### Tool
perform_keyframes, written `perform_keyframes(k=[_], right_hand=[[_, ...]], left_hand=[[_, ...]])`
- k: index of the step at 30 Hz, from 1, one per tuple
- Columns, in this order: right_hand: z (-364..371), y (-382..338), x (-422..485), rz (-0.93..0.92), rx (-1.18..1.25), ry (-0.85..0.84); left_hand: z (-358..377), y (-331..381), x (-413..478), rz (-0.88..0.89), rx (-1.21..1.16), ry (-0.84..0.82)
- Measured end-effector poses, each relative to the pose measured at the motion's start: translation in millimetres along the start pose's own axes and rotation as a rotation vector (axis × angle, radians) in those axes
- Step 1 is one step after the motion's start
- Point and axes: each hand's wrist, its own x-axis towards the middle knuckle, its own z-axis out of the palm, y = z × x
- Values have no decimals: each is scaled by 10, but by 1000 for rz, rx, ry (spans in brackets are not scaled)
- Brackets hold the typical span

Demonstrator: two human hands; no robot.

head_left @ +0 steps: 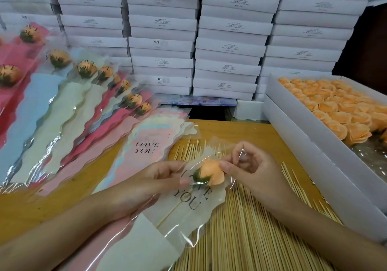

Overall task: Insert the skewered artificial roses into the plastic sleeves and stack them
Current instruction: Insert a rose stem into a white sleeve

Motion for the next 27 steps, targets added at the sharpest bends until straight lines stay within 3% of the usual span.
perform_keyframes(k=[9,15,27], right_hand=[[26,3,2,-14,20,-22],[23,-41,-16,-8,-9,-60],[14,2,-28,12,11,-180]], left_hand=[[-29,-36,26,-14,-30,-17],[-14,-32,18,-34,59,64],[57,38,7,22,-96,-58]])
